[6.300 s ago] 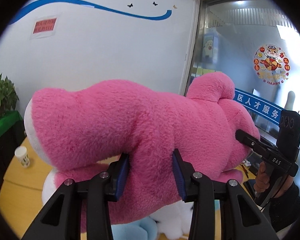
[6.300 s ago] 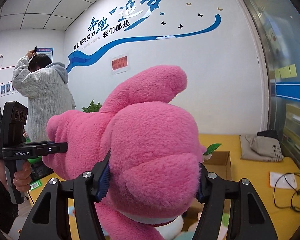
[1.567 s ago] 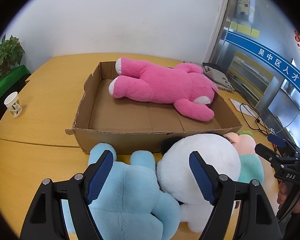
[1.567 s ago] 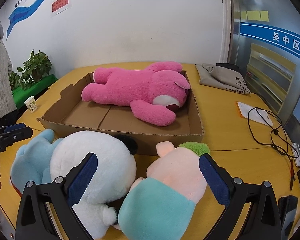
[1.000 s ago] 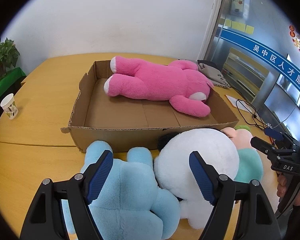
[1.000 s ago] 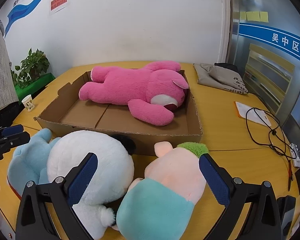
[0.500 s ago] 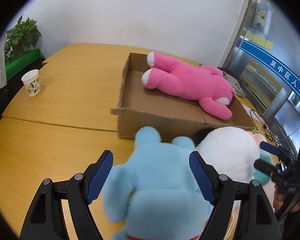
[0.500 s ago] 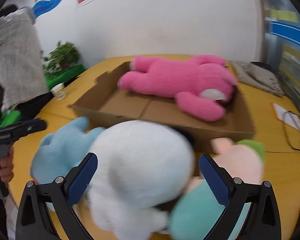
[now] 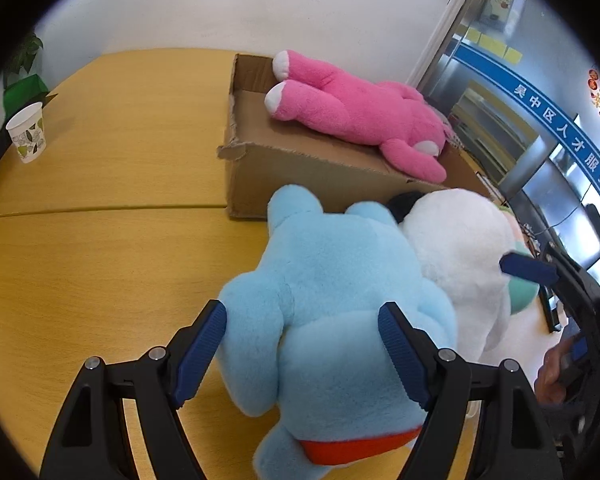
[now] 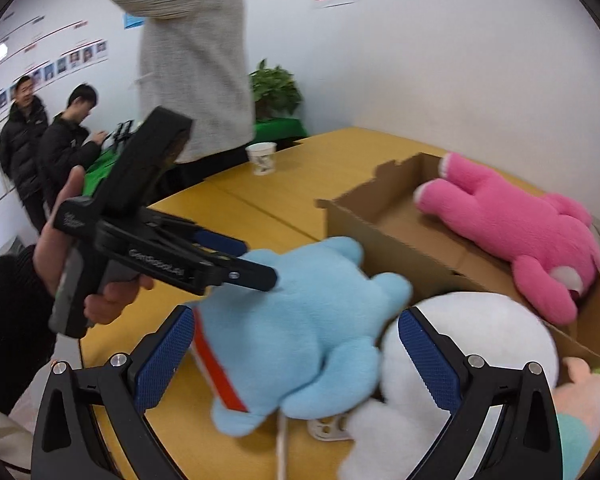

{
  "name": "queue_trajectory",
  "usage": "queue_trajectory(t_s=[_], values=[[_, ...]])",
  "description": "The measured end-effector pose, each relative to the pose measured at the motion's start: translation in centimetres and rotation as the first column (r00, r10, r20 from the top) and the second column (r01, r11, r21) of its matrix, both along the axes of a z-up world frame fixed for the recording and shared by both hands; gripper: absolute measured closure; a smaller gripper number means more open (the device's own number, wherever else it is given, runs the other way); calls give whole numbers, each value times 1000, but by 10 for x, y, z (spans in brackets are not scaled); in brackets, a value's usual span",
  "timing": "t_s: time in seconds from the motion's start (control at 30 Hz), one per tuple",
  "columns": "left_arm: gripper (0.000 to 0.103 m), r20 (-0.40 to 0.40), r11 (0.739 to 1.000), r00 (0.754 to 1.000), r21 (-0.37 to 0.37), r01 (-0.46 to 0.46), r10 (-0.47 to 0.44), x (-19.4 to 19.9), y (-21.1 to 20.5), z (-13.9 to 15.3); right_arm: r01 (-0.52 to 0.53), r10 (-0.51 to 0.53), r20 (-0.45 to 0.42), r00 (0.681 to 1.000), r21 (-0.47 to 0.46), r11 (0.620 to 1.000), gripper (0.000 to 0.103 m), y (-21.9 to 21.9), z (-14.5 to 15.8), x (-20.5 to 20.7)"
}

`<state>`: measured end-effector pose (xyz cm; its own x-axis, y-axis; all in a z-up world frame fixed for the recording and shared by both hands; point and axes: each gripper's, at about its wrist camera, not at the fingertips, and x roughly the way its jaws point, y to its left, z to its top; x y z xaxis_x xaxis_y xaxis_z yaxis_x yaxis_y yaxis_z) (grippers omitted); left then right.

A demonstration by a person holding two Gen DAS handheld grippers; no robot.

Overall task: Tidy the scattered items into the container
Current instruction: 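Close the left gripper on the light blue bear while the right gripper clamps it, then lift the blue bear with both grippers, lower it into the box, open both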

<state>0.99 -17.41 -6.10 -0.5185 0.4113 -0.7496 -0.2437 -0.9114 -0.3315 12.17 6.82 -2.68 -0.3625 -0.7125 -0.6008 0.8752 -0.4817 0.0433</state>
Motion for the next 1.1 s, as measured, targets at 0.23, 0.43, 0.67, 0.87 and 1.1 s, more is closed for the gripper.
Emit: queue_trajectory(t_s=[0.23,0.43,0.67,0.87,1.1], values=[[25,46,992,998,115,-54,49,-12,-37,-21,-12,6,47,999,142,990,0,-47,-53,-3],[83,134,990,991,129,-47,29,-14,-32,-54,13,-31,145,989,125,992,0,-55,-73,-10],[84,117,997,992,46,-56,50,-2,-28,-48,-3,-9,78,997,148,989,13,-56,-75,0],[87,102,998,994,17,-53,51,6,-25,-37,-11,6,34,999,153,988,21,-51,-69,11],[87,13,999,999,-6,-51,51,15,-11,-2,-12,11,5,1000,95,995,23,-35,-50,17]])
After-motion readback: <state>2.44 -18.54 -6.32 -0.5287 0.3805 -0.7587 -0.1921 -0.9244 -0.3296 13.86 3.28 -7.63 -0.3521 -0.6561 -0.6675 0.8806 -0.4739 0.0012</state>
